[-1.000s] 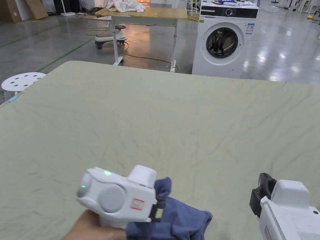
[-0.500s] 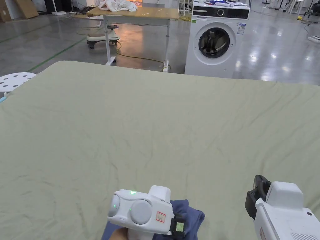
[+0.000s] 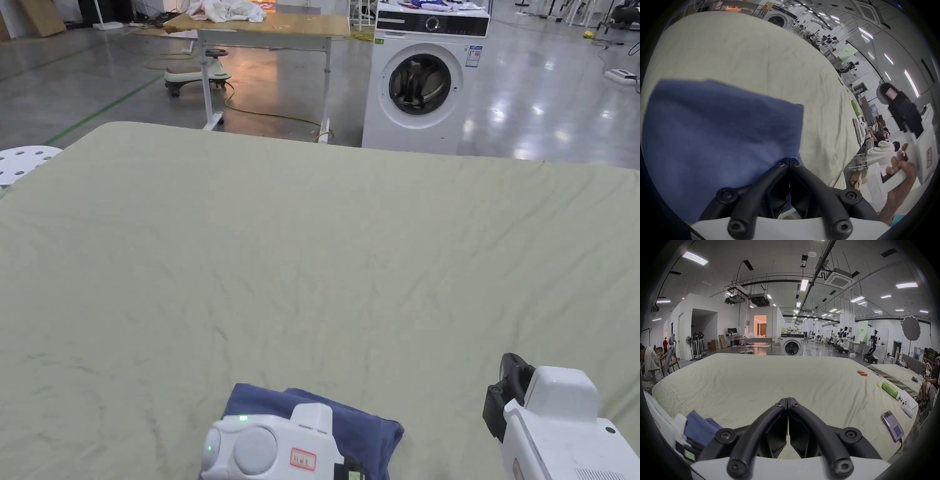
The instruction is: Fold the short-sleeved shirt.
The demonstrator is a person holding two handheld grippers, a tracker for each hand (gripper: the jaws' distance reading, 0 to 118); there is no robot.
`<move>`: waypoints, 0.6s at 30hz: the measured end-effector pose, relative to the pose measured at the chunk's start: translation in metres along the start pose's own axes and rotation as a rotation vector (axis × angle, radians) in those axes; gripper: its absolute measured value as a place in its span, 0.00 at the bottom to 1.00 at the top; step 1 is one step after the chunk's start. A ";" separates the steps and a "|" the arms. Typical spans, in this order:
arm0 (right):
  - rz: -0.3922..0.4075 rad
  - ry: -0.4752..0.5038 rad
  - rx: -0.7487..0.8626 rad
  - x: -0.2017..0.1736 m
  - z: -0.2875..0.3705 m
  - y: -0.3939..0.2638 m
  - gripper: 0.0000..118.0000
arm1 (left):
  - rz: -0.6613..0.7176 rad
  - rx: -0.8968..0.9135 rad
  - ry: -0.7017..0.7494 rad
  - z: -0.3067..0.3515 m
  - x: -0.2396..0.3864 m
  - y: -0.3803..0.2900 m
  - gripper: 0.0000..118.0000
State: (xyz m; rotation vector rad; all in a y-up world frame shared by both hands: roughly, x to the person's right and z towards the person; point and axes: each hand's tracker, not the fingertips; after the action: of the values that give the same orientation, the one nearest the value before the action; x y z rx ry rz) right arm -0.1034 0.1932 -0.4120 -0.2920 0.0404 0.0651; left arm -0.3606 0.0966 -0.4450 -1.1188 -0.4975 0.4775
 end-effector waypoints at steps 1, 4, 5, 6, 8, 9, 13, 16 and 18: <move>0.000 0.000 -0.001 0.000 0.000 0.000 0.00 | -0.003 0.013 0.004 -0.004 -0.001 -0.004 0.02; 0.005 0.000 -0.002 0.000 0.001 -0.001 0.00 | -0.017 0.065 0.005 -0.009 -0.001 -0.009 0.01; 0.005 0.000 0.000 0.000 0.001 -0.001 0.00 | -0.025 0.073 0.007 -0.008 0.000 -0.009 0.01; 0.006 0.000 0.000 0.001 0.001 0.000 0.00 | -0.039 0.071 0.010 -0.006 0.003 -0.009 0.01; 0.006 0.001 0.006 0.001 0.001 0.001 0.00 | -0.100 0.074 0.031 0.004 0.010 -0.006 0.01; 0.006 0.002 0.012 0.000 0.001 0.002 0.00 | -0.135 0.102 0.047 0.012 0.014 -0.002 0.01; 0.004 0.008 0.044 -0.004 -0.002 0.009 0.00 | -0.280 0.327 0.146 0.060 0.028 0.017 0.01; 0.001 0.013 0.073 -0.009 -0.004 0.016 0.00 | -0.396 0.583 0.286 0.099 0.033 0.023 0.00; -0.006 0.016 0.099 -0.013 -0.005 0.020 0.00 | -0.422 0.710 0.382 0.119 0.032 0.026 0.00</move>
State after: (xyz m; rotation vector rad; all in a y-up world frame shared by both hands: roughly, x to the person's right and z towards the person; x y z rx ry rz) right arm -0.1175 0.2104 -0.4218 -0.1936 0.0586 0.0546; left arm -0.4092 0.2109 -0.4225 -0.3820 -0.1842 0.0426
